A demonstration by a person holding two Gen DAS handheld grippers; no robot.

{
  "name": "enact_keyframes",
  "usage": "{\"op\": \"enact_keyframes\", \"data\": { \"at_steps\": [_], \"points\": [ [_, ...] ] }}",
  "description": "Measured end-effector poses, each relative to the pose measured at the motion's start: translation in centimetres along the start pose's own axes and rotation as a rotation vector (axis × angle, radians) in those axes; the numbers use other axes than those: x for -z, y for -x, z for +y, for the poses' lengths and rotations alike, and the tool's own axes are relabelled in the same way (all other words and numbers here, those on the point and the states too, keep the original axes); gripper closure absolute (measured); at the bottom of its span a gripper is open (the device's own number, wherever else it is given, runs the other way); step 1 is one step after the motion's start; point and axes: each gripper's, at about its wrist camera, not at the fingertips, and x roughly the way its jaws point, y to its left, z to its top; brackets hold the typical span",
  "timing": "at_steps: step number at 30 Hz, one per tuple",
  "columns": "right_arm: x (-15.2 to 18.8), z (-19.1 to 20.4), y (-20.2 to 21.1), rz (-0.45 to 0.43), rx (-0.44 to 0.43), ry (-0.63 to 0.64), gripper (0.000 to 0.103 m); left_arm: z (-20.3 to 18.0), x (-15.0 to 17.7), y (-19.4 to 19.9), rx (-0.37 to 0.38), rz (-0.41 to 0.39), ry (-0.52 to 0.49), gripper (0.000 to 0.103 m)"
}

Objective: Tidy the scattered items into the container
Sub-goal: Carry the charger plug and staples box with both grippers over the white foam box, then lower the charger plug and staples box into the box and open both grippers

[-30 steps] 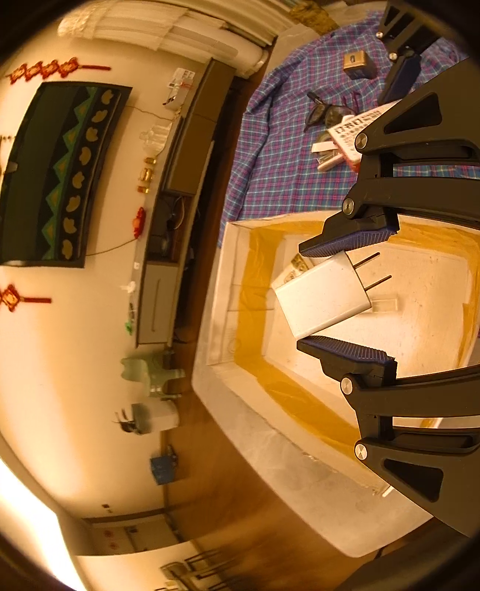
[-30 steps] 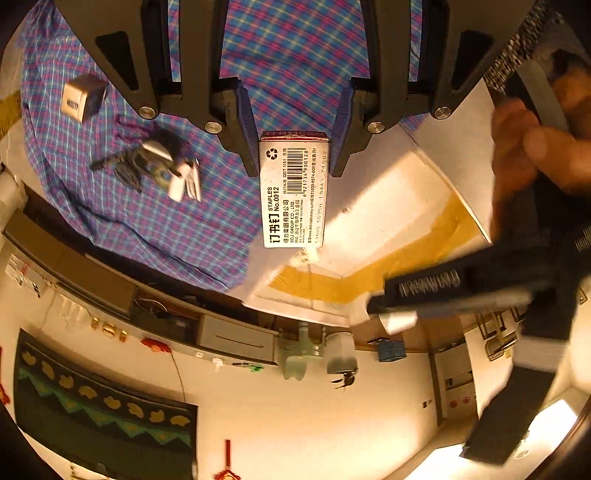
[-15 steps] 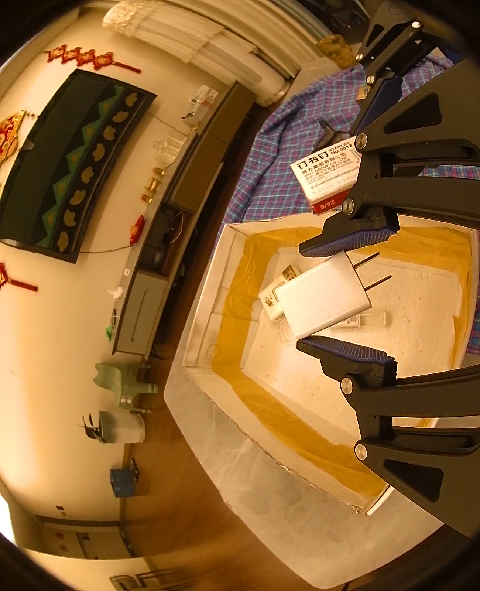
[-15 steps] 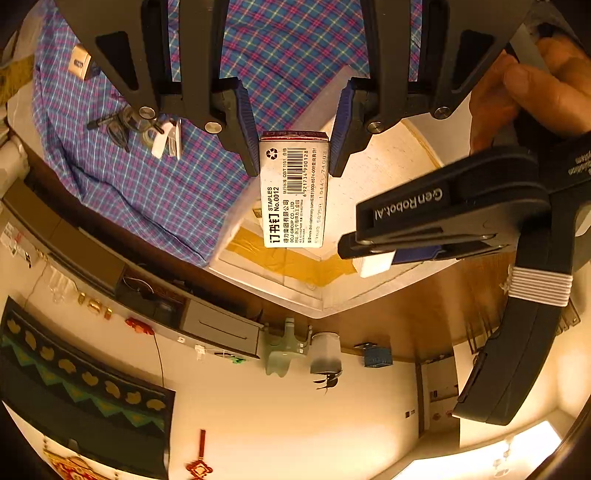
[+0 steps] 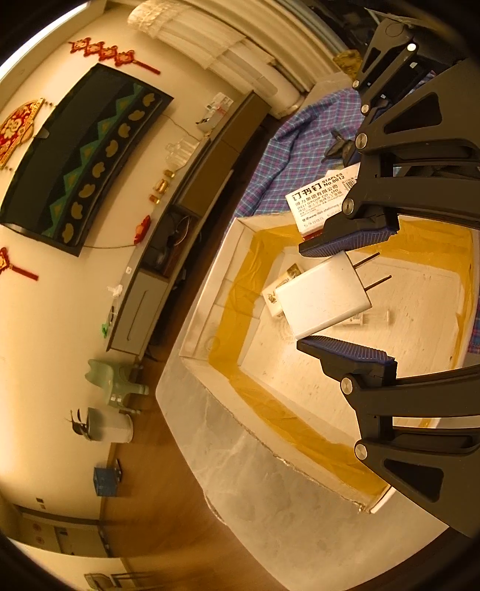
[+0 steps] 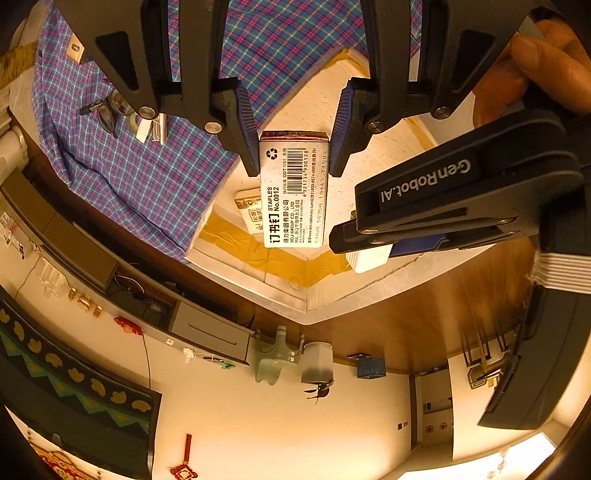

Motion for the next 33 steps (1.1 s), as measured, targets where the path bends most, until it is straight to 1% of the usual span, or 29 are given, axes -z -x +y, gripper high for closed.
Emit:
{"op": "enact_keyframes", "data": {
  "at_steps": [8,13,21,33],
  "points": [
    [-1.4,0.5,-1.6,0.026,0.003,0.018,0.064,1.2,-0.3,-0.7,-0.027,0.012,0.018,0.057],
    [-2.0,0.7,-2.8,0.048,0.000,0.026,0.064,1.8,-0.4,-1.0,-0.104,0.003,-0.002,0.057],
    [-2.6,0.7,-4.3,0.078,-0.005,0.033,0.064,2.4,-0.3,-1.3,-0.108,0.015,0.004,0.057],
    [-3.8,0.4,-7.0,0.137,-0.024,0.022,0.064,3.3,0.1,-2.1,-0.138,0.040,0.020,0.057]
  ]
}}
